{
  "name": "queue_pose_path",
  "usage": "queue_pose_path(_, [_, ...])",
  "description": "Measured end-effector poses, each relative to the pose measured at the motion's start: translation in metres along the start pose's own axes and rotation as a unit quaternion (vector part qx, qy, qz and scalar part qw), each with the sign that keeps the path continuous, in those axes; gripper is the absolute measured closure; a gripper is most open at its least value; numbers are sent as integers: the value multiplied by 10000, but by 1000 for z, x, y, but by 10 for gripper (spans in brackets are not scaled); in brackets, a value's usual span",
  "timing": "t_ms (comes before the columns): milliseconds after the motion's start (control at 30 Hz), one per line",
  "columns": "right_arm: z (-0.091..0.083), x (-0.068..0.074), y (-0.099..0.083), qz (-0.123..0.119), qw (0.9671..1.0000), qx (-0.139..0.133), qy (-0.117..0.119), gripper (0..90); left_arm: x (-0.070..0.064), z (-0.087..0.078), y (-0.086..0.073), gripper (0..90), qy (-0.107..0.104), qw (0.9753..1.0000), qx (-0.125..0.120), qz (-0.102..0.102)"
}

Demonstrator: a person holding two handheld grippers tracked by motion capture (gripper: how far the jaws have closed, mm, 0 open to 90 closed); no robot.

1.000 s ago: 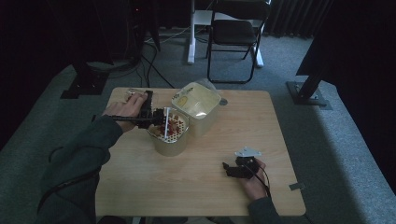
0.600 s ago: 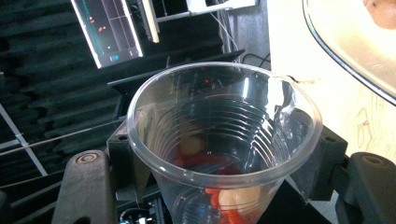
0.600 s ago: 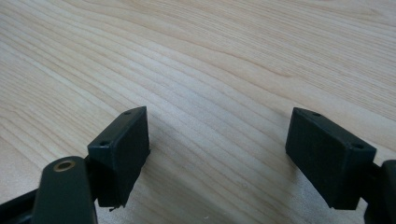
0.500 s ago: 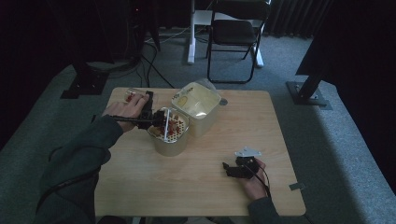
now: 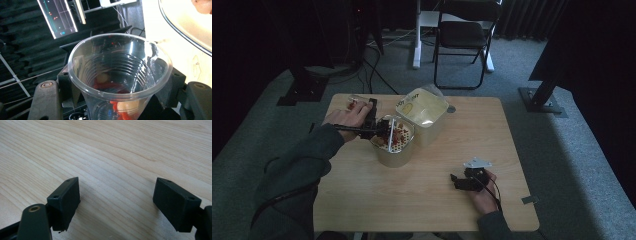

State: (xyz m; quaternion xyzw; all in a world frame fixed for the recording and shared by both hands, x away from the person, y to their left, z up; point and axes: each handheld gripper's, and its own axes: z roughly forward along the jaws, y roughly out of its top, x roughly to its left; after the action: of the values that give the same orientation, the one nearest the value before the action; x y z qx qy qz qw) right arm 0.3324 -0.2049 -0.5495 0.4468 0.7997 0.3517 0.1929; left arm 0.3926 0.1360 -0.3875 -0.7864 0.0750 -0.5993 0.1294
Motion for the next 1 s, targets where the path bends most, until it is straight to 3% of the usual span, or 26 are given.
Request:
queue_pose_path(800, [0, 0, 0, 1, 10000, 0, 0, 210, -4, 3, -1, 330, -13, 9999, -22, -120])
queue_pose_path(900, [0, 0, 0, 0, 10000, 0, 0, 211, -1, 3, -2, 330, -73, 9994, -80, -331])
queue_pose_path(1000, [0, 0, 0, 0, 10000, -1, -1, 211, 4, 4, -6, 330, -187, 9968, -160, -766])
